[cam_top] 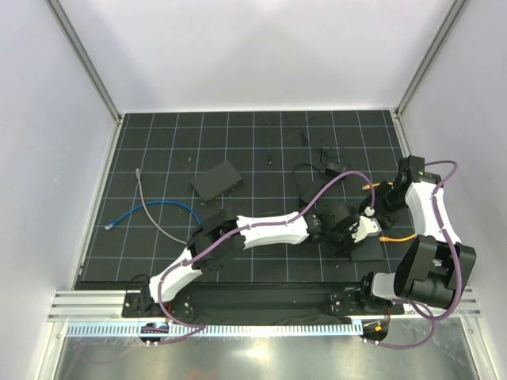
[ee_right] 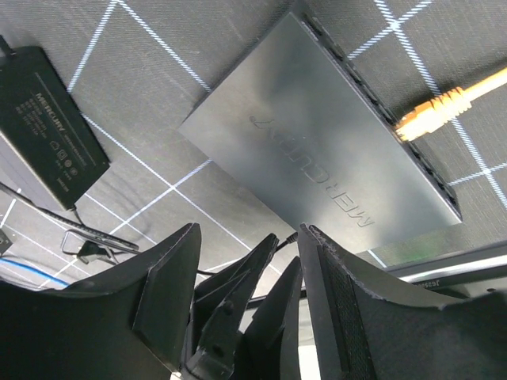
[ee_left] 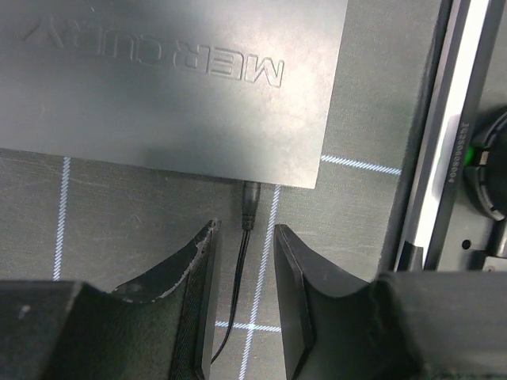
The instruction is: Pull the plug from the switch port
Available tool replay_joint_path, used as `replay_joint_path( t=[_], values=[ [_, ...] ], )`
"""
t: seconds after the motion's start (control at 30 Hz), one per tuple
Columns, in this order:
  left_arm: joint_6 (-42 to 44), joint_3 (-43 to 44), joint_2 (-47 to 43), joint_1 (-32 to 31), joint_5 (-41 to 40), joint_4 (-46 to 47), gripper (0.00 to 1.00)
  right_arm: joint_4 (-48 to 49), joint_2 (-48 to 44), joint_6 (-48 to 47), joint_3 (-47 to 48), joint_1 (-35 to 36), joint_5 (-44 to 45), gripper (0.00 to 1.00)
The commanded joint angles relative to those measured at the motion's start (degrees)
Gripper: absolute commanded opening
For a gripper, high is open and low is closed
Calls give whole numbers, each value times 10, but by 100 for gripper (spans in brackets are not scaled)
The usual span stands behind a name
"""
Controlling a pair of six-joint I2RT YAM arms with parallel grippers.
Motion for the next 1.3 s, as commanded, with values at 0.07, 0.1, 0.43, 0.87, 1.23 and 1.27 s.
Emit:
replay_joint_path(
  t=[0.07, 0.1, 0.43, 0.87, 1.23, 1.27],
  values=[
    [23, -11, 2, -8, -8, 26, 36, 19, -7, -5, -6, -3, -29, 59],
    [23, -12, 3, -8, -8, 26, 36, 22, -8, -4, -7, -3, -29, 59],
    [17, -33, 6, -8, -14, 49, 31, 41, -8, -14, -19, -3, -69, 53],
    [8, -83, -13, -10, -25, 103, 3, 56, -4, -17, -39, -3, -101, 49],
    [8, -165, -43, -7, -49, 182, 0, 63, -1, -26, -78, -1, -99, 26],
    [8, -170, -46, -7, -48, 187, 0, 62, -4, -21, -83, 1, -95, 25]
  ],
)
